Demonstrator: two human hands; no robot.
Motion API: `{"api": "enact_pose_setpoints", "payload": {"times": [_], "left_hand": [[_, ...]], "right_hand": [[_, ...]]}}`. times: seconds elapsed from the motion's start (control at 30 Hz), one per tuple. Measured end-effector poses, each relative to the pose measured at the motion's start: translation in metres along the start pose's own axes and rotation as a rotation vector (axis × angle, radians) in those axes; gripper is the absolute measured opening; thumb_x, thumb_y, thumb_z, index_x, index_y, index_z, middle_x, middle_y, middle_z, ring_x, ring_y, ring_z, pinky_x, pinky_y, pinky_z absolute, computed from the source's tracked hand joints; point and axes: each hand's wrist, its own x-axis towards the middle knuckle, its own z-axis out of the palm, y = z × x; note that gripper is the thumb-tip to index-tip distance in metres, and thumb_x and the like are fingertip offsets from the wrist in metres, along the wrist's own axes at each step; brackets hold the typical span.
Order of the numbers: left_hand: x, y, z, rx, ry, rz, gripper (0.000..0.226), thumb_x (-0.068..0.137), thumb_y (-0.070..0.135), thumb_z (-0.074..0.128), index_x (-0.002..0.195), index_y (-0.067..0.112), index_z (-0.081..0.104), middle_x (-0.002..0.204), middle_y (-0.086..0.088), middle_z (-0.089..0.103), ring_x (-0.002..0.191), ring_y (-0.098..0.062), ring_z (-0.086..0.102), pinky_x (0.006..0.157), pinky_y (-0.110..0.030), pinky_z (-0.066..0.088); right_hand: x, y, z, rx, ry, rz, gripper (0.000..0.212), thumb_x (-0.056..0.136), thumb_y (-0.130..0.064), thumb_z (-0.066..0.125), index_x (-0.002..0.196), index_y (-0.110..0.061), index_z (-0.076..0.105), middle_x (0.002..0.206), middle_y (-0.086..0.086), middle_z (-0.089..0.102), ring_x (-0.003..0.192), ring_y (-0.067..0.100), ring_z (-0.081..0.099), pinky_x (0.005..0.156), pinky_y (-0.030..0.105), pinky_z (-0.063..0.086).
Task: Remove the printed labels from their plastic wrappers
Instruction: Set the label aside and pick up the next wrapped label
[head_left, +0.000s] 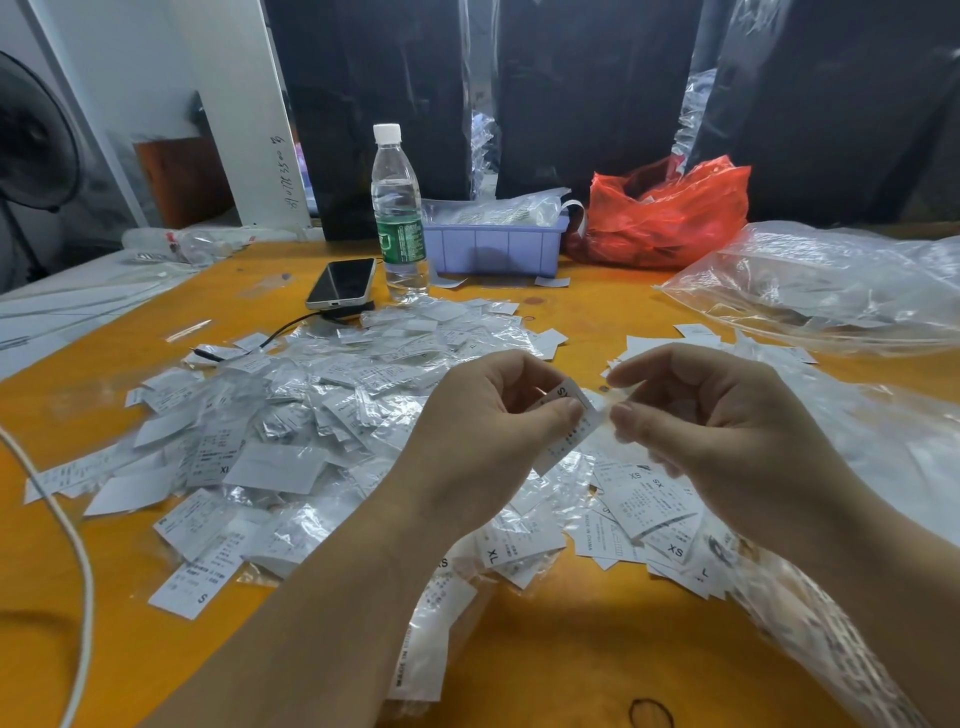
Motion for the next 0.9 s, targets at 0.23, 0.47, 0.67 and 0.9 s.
{"api": "enact_pose_setpoints", "payload": {"times": [0.23, 0.47, 0.67, 0.9], "left_hand": [[-0.0006, -0.0011, -0.0020, 0.012, -0.050, -0.042, 0.005, 0.085, 0.017, 0.074, 0.087, 0.022, 0.073, 0.085, -0.003, 0.074, 0.078, -0.018, 0.070, 0.066, -0.028, 0.055], [-0.0013, 0.0005, -0.0032, -0.045, -0.171, -0.020, 0.019, 0.084, 0.013, 0.076, 0.101, 0.020, 0.070, 0.090, -0.017, 0.071, 0.077, -0.024, 0.066, 0.073, -0.037, 0.052], [-0.0017, 0.0006, -0.0029, -0.018, -0.237, -0.006, 0.036, 0.079, 0.016, 0.080, 0.112, 0.024, 0.067, 0.072, -0.002, 0.066, 0.071, -0.016, 0.062, 0.073, -0.037, 0.050], [-0.0016, -0.0015, -0.0022, 0.002, -0.294, -0.048, 0.051, 0.079, 0.017, 0.080, 0.121, 0.029, 0.054, 0.068, 0.005, 0.067, 0.068, -0.008, 0.064, 0.070, -0.026, 0.047]], "right_hand": [[-0.0002, -0.0011, 0.0001, 0.053, -0.024, -0.005, 0.020, 0.084, -0.010, 0.071, 0.094, -0.027, 0.069, 0.072, 0.000, 0.071, 0.057, 0.005, 0.060, 0.054, 0.014, 0.045], [-0.0001, 0.0000, -0.0001, 0.064, -0.040, -0.003, 0.018, 0.083, -0.013, 0.072, 0.095, -0.027, 0.069, 0.071, 0.001, 0.069, 0.055, 0.006, 0.058, 0.052, 0.019, 0.046], [-0.0001, 0.0013, -0.0008, 0.127, -0.077, 0.008, 0.020, 0.083, -0.011, 0.073, 0.095, -0.028, 0.071, 0.071, 0.005, 0.069, 0.057, 0.013, 0.060, 0.050, 0.026, 0.048], [0.0014, 0.0014, 0.0012, 0.216, -0.116, 0.067, 0.032, 0.083, -0.001, 0.071, 0.103, -0.026, 0.068, 0.074, 0.012, 0.069, 0.060, 0.025, 0.060, 0.050, 0.028, 0.049]]}}
